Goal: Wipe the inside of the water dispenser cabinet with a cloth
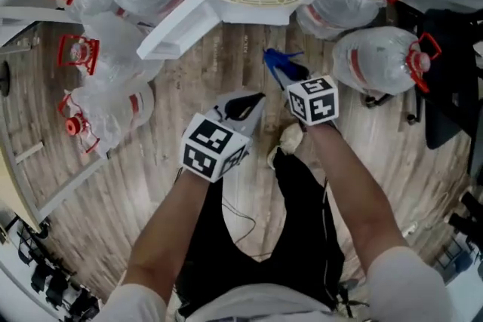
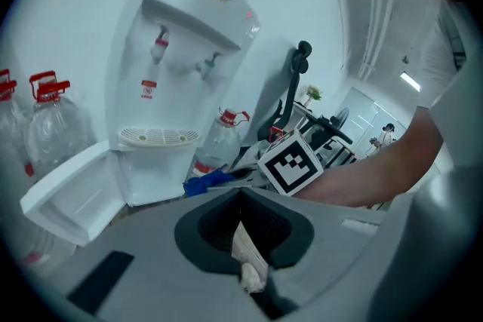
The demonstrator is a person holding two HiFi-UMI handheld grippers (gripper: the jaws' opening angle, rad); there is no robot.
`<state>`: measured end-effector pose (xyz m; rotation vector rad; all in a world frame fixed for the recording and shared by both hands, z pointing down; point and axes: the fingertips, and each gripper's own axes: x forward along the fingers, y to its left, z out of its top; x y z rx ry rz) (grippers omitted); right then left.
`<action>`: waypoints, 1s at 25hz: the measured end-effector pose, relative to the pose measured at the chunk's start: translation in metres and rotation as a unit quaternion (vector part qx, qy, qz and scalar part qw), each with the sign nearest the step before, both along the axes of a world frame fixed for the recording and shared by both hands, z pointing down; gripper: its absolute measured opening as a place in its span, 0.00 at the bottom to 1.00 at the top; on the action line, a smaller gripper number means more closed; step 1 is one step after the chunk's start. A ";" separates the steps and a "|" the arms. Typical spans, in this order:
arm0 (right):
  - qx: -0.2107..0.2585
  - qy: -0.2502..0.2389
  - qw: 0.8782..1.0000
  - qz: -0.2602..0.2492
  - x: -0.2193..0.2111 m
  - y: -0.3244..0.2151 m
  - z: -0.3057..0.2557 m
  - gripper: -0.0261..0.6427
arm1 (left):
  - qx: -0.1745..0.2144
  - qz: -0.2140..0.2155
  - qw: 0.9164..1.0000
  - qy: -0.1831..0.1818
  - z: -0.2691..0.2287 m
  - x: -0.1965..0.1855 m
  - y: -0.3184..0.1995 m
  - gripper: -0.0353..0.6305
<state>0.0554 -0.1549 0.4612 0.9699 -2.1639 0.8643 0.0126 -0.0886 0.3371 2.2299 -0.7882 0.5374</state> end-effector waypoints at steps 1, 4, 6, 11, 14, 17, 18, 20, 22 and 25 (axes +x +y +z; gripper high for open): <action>0.007 0.001 1.000 -0.014 0.001 0.005 -0.023 0.16 | 0.000 -0.005 1.000 -0.002 -0.020 0.001 0.003 0.05; 0.026 0.000 0.998 -0.053 0.007 0.018 -0.091 0.16 | 0.003 -0.028 1.000 -0.002 -0.082 0.007 0.013 0.05; 0.042 0.000 0.996 -0.079 0.011 0.035 -0.137 0.16 | 0.005 -0.035 0.999 -0.002 -0.122 0.012 0.028 0.05; 0.084 0.009 0.990 -0.111 0.030 0.070 -0.227 0.16 | 0.009 -0.043 0.999 0.007 -0.195 0.024 0.065 0.05; 0.091 0.010 0.990 -0.105 0.041 0.095 -0.262 0.16 | 0.013 -0.031 0.999 0.016 -0.228 0.032 0.090 0.05; 0.098 0.011 0.991 -0.088 0.040 0.129 -0.297 0.16 | 0.022 -0.010 0.999 0.024 -0.260 0.030 0.122 0.05; 0.101 0.011 0.991 -0.084 0.038 0.141 -0.310 0.16 | 0.026 -0.006 0.999 0.026 -0.271 0.027 0.134 0.05; 0.114 0.009 0.991 -0.074 0.032 0.168 -0.335 0.16 | 0.036 0.003 0.999 0.031 -0.294 0.020 0.161 0.05; 0.125 0.009 0.990 -0.065 0.025 0.198 -0.356 0.16 | 0.045 0.017 0.998 0.032 -0.315 0.011 0.193 0.05; 0.132 0.004 0.990 -0.057 0.008 0.247 -0.385 0.16 | 0.057 0.034 0.997 0.029 -0.339 -0.009 0.241 0.05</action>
